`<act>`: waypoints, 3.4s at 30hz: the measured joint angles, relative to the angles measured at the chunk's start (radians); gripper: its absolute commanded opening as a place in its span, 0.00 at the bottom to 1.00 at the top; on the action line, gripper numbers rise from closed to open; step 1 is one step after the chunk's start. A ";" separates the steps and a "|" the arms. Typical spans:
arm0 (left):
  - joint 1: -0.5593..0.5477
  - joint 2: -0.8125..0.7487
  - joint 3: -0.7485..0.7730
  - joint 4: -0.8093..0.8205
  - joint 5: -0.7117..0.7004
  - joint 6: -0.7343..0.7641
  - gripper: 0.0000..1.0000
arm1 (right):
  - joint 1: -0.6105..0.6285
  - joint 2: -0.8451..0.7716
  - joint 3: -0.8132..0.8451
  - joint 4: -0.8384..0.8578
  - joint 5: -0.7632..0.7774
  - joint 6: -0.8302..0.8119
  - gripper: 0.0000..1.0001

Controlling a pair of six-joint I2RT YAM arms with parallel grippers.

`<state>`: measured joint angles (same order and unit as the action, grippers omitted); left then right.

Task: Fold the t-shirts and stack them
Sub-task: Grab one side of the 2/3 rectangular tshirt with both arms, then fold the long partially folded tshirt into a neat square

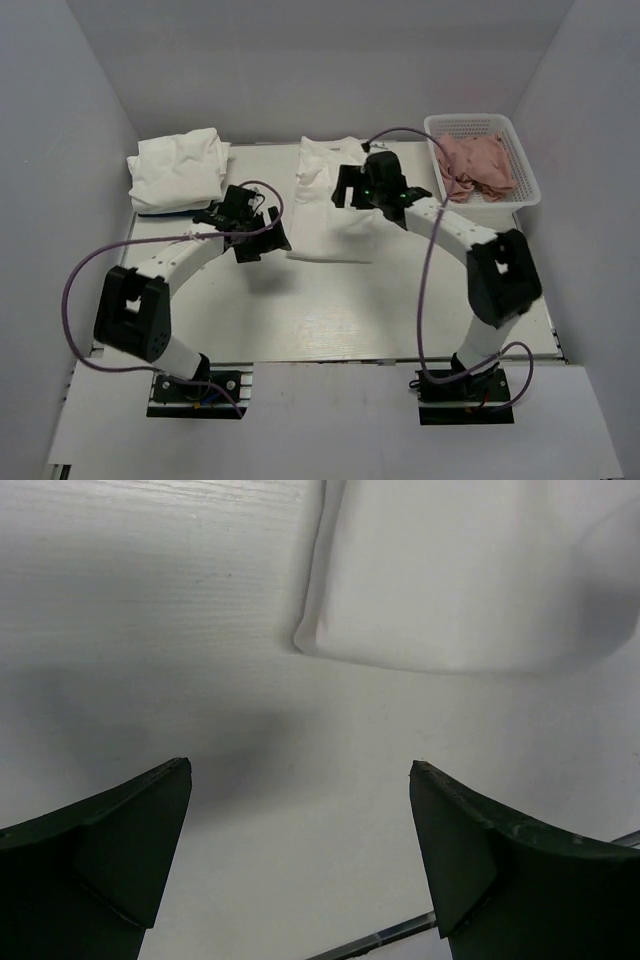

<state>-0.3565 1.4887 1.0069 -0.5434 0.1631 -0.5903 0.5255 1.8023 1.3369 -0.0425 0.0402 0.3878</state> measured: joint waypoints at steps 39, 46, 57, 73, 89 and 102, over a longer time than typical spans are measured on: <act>-0.006 0.376 0.086 0.230 0.178 0.018 0.00 | -0.069 -0.061 -0.424 0.025 -0.173 0.111 0.00; -0.010 0.255 0.014 0.212 0.181 0.027 0.00 | -0.065 -0.175 -0.444 -0.092 -0.222 0.018 0.00; -0.029 -0.349 -0.051 -0.101 0.231 0.008 0.00 | -0.031 -0.568 -0.350 -0.623 -0.439 -0.083 0.00; -0.025 -0.282 0.082 -0.038 0.153 -0.023 0.00 | -0.076 -0.475 -0.187 -0.753 -0.548 -0.082 0.00; -0.016 -0.095 0.226 0.053 -0.004 -0.039 0.00 | -0.183 -0.275 0.019 -0.699 -0.639 -0.109 0.00; -0.011 0.127 0.393 0.082 -0.076 -0.038 0.00 | -0.273 -0.072 0.215 -0.736 -0.675 -0.114 0.00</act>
<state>-0.3679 1.6157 1.4002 -0.4614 0.0875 -0.6285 0.2527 1.7298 1.5517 -0.7784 -0.6346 0.2733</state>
